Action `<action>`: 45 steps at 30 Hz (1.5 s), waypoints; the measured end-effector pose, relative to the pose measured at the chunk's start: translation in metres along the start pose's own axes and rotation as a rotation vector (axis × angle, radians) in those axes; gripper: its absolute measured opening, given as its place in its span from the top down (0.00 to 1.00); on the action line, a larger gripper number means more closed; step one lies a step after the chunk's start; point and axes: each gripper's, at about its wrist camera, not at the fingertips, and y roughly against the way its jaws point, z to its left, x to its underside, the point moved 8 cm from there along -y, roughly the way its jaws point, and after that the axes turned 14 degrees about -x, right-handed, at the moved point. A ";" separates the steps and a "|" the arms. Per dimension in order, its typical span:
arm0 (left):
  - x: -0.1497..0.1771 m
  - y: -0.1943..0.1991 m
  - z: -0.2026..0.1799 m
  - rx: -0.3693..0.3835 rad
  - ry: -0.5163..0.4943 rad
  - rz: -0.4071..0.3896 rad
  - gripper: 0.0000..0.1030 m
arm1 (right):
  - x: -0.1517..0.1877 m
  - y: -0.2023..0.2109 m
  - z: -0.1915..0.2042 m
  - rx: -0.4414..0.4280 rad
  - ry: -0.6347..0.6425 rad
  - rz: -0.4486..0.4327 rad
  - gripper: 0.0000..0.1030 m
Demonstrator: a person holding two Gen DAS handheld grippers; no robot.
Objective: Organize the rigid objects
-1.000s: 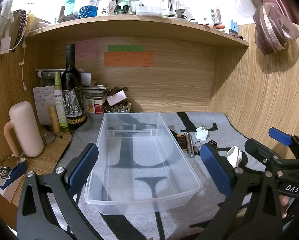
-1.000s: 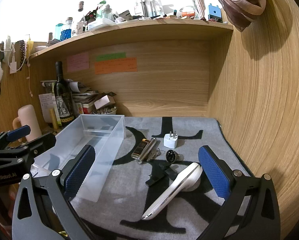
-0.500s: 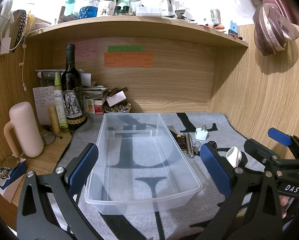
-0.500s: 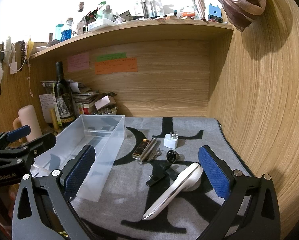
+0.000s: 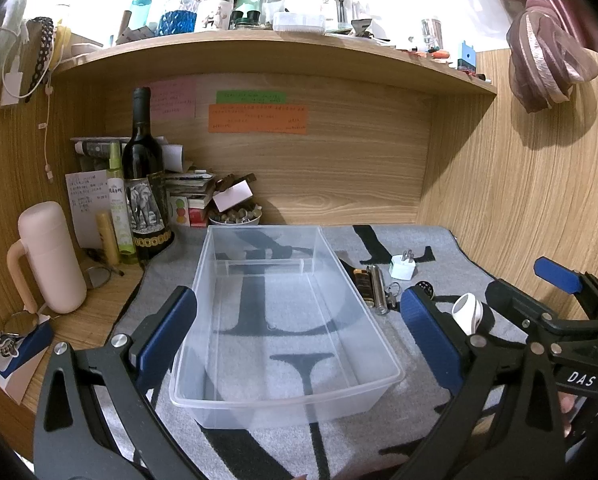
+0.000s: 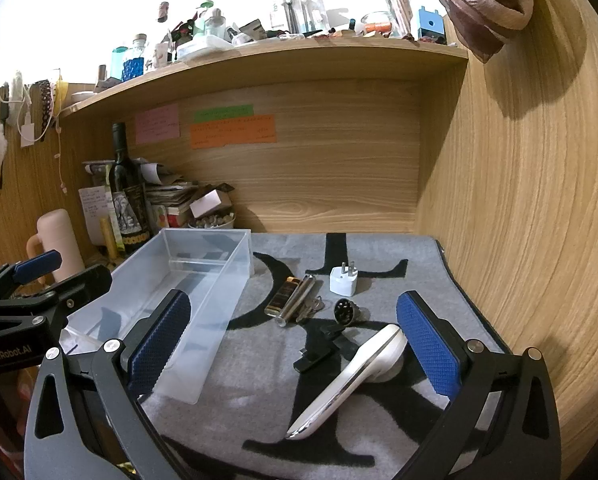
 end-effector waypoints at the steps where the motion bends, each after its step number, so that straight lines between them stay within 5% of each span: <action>1: 0.000 0.000 0.000 0.001 0.000 0.000 0.00 | 0.000 0.000 0.001 -0.001 0.001 0.001 0.00; 12: -0.008 -0.019 0.040 -0.036 0.023 0.058 0.01 | 0.004 -0.012 -0.004 -0.032 -0.026 0.032 0.01; 14: -0.007 -0.028 0.052 -0.060 0.027 0.087 0.14 | 0.007 -0.016 -0.010 -0.037 -0.045 0.046 0.03; 20: 0.005 -0.070 0.082 -0.080 0.025 0.232 0.25 | 0.019 -0.029 -0.026 -0.030 -0.083 0.121 0.16; 26: 0.023 -0.113 0.088 0.005 0.041 0.428 0.47 | 0.039 -0.043 -0.047 0.017 -0.105 0.217 0.22; 30: 0.033 -0.127 0.084 0.059 0.049 0.512 0.52 | 0.057 -0.054 -0.068 0.036 -0.181 0.286 0.23; 38: 0.043 -0.142 0.078 0.076 0.035 0.588 0.76 | 0.079 -0.073 -0.090 0.007 -0.320 0.369 0.24; 41: 0.043 -0.141 0.075 0.103 0.052 0.597 0.81 | 0.086 -0.078 -0.088 0.006 -0.300 0.411 0.39; 45: 0.042 -0.142 0.072 0.103 0.052 0.594 0.87 | 0.088 -0.082 -0.092 -0.001 -0.300 0.412 0.42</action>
